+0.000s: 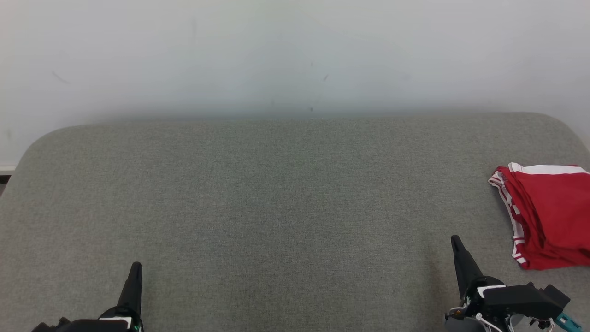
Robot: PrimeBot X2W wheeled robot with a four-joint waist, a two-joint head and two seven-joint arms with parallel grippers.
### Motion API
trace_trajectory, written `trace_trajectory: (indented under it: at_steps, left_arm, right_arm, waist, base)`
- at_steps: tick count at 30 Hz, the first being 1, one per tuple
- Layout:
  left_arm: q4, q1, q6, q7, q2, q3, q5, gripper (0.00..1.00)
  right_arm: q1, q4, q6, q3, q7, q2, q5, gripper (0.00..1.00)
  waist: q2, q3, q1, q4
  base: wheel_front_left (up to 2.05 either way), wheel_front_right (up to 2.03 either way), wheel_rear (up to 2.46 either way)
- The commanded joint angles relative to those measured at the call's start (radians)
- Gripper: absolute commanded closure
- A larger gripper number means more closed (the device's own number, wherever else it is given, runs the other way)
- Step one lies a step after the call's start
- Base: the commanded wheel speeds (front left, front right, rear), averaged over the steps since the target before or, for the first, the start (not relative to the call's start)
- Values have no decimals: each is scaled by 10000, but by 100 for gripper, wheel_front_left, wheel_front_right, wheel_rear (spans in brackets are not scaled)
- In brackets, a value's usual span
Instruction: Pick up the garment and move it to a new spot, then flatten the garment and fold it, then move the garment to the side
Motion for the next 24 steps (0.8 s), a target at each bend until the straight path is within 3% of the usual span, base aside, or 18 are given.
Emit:
trace_trajectory:
  at_steps: [1, 24]
  left_arm:
    - [-63, -158, -38, 55, 17, 43, -220, 100]
    - [-83, -297, -97, 316, 18, 130, -1197, 100]
  right_arm:
    - [-120, -58, -18, -12, 79, 11, 183, 100]
    - [-238, -71, -21, -32, 272, 14, 1162, 100]
  waist:
    - [-1, 3, -1, 0]
    - [-1, 36, -1, -2]
  base:
    - [0, 0, 0]
    - [0, 0, 0]
